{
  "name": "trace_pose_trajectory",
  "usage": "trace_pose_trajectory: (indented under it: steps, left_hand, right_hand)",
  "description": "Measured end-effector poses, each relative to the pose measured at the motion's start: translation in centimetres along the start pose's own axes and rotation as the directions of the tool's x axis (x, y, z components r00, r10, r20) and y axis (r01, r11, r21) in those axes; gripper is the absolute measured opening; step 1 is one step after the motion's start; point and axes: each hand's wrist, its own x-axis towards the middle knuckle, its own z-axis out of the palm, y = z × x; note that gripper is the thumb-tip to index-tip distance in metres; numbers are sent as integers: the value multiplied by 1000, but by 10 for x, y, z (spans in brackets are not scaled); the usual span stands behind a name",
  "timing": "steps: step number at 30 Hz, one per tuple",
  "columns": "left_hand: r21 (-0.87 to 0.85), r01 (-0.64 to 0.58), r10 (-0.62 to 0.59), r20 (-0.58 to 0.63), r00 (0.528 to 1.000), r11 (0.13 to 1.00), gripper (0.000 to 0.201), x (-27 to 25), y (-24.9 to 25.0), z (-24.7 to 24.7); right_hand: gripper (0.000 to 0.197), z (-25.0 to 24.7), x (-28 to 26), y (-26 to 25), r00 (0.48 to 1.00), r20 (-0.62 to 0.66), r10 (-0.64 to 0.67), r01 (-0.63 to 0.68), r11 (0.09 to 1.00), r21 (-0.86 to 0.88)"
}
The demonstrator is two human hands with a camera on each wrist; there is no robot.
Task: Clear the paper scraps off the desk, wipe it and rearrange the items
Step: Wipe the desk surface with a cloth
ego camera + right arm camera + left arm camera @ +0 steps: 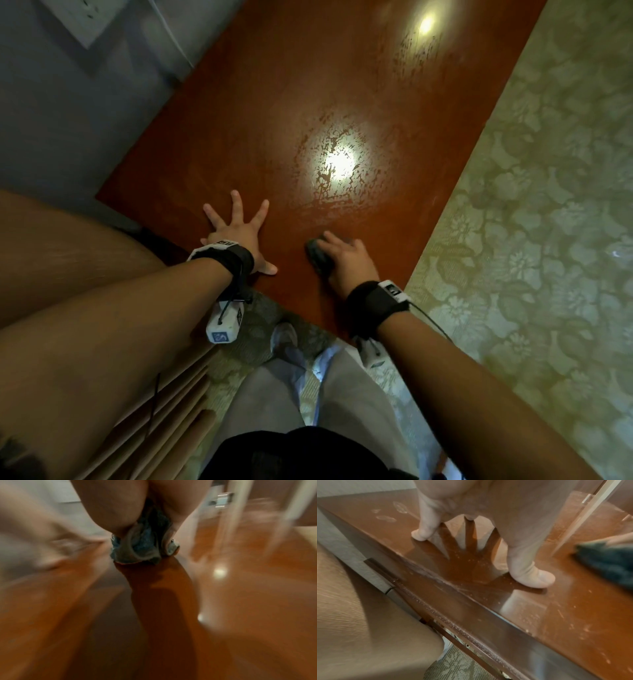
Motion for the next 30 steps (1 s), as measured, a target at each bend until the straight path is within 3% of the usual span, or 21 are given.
trace_pose_trajectory:
  steps: [4, 8, 13, 18, 22, 27, 30]
  left_hand:
    - [8, 5, -5, -6, 1000, 1000, 134, 1, 0, 1]
    - [11, 3, -3, -10, 1000, 1000, 134, 2, 0, 2]
    - [14, -1, 2, -19, 1000, 1000, 134, 3, -1, 3]
    - [13, -10, 10, -21, 1000, 1000, 133, 3, -2, 2]
    - [56, -26, 26, -4, 1000, 998, 128, -1, -6, -2]
    - [112, -74, 72, 29, 997, 991, 116, -5, -33, -20]
    - [144, -29, 39, -68, 997, 989, 122, -3, -61, -26]
  right_hand:
    - [63, -31, 12, 68, 972, -169, 166, -157, 985, 67]
    - [49, -51, 17, 97, 957, -236, 171, -151, 983, 101]
    - [54, -34, -2, 61, 970, -149, 193, -183, 980, 77]
    - [66, 21, -29, -17, 1000, 7, 4, -4, 995, 99]
    - [54, 49, -36, -73, 979, 130, -159, 153, 987, 52]
    - [57, 34, -31, -58, 947, 222, -232, 245, 969, -35]
    - [70, 16, -23, -25, 982, 139, -128, 132, 991, -18]
